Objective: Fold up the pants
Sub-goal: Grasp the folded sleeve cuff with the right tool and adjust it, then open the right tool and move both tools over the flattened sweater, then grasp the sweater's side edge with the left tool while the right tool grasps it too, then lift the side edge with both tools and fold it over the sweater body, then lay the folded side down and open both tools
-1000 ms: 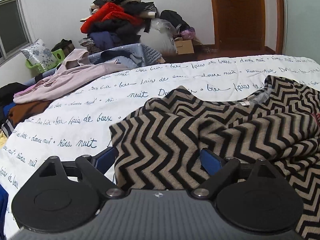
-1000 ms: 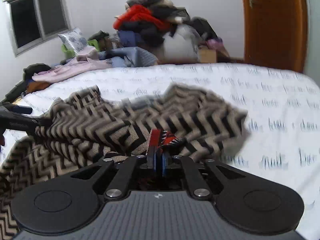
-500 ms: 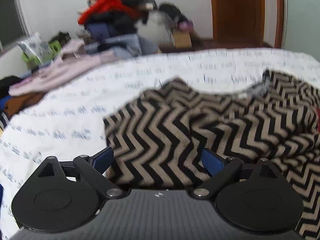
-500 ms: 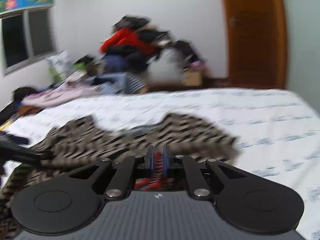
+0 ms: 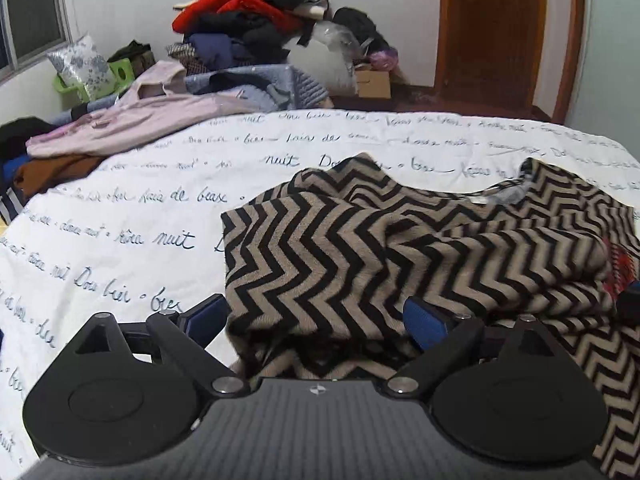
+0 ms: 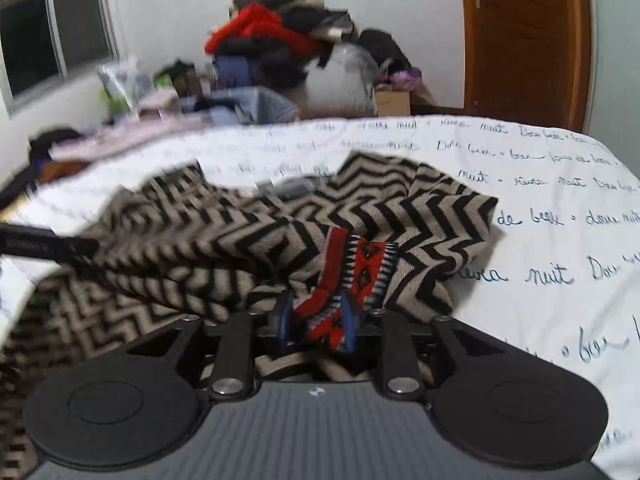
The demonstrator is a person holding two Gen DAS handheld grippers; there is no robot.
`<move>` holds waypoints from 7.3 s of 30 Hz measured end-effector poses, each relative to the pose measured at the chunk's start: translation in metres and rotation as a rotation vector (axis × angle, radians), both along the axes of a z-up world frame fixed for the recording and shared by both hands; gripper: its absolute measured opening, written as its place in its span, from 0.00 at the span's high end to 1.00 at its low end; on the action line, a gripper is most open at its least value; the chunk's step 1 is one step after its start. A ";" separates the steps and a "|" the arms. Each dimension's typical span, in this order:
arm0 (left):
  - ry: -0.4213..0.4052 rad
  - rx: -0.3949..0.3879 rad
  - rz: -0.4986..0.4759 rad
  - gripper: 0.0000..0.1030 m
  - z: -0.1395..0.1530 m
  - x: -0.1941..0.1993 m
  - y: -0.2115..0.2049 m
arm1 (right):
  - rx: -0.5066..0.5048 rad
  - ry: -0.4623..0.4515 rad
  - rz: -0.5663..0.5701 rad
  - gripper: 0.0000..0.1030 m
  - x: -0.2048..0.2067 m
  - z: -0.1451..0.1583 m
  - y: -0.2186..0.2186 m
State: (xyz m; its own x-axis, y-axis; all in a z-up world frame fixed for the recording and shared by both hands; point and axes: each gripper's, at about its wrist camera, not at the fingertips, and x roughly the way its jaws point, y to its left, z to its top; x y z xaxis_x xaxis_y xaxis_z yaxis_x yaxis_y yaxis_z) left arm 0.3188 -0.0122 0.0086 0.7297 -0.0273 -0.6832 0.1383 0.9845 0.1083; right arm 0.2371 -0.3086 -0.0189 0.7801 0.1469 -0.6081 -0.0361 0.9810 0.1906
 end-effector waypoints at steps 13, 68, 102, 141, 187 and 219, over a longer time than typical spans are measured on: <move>-0.102 0.109 -0.086 0.08 0.022 -0.092 -0.014 | -0.017 -0.078 0.022 0.33 -0.095 0.023 -0.009; 0.126 -0.057 -0.189 0.05 -0.027 -0.279 0.148 | 0.093 0.007 -0.159 0.26 -0.295 -0.020 -0.042; 0.306 -0.102 -0.264 0.05 -0.045 -0.260 0.139 | 0.260 0.005 -0.052 0.19 -0.304 -0.032 -0.051; 0.184 -0.456 -0.181 0.93 0.046 -0.230 0.132 | 0.686 -0.151 -0.002 0.94 -0.254 0.021 -0.084; 0.125 -0.646 -0.159 0.94 0.079 -0.165 0.141 | 0.829 -0.183 0.114 0.93 -0.163 0.041 -0.089; 0.305 -0.562 -0.103 0.28 0.017 -0.033 0.121 | 0.742 -0.033 -0.077 0.37 -0.053 -0.013 -0.145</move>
